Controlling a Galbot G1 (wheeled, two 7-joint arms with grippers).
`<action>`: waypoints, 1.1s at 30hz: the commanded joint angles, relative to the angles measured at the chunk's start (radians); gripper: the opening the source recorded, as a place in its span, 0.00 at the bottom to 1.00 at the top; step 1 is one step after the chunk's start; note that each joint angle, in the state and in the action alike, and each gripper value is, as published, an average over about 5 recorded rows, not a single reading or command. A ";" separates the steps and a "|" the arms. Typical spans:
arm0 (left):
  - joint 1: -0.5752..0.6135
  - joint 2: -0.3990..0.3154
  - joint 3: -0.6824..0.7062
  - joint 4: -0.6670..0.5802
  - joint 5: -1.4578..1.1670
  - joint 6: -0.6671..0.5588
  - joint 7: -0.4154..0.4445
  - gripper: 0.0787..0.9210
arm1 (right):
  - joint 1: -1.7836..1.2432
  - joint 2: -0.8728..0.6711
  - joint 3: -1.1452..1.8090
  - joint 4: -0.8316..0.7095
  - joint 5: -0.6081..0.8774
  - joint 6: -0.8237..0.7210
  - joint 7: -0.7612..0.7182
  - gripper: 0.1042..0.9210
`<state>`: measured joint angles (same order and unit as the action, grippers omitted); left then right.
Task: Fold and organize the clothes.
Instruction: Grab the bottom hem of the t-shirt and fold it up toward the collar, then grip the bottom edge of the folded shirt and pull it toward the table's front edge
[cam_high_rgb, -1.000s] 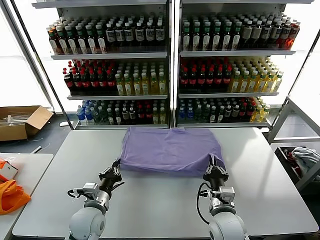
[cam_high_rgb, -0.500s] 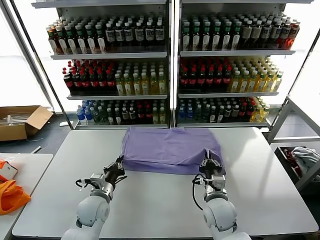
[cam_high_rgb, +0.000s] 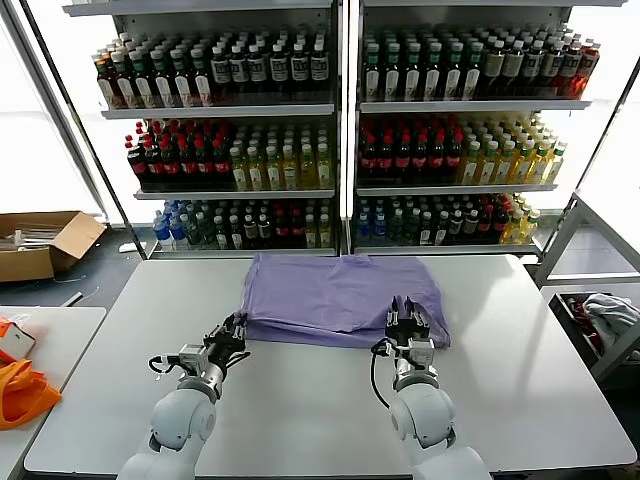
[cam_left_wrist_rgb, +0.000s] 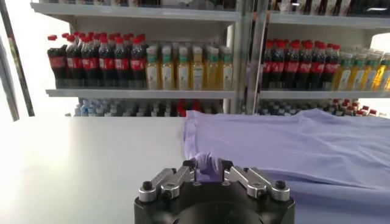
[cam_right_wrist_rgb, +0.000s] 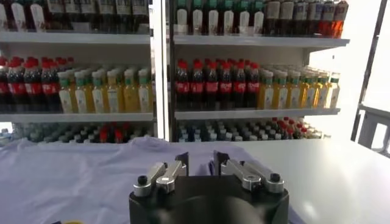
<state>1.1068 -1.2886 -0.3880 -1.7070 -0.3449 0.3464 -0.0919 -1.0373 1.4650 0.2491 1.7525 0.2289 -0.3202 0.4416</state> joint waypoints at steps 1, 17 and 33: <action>0.033 0.003 -0.014 -0.070 0.000 0.022 -0.013 0.41 | 0.001 0.016 -0.003 0.035 0.074 -0.017 0.113 0.58; 0.109 -0.001 -0.043 -0.130 0.033 0.044 -0.020 0.88 | -0.176 -0.084 0.072 0.199 0.038 -0.124 0.071 0.88; 0.048 -0.005 -0.016 -0.055 0.033 0.057 -0.036 0.88 | -0.171 -0.104 0.124 0.145 0.041 -0.160 0.052 0.88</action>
<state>1.1733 -1.2941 -0.4099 -1.7957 -0.3145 0.4022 -0.1251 -1.1986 1.3707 0.3572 1.9051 0.2680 -0.4631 0.4958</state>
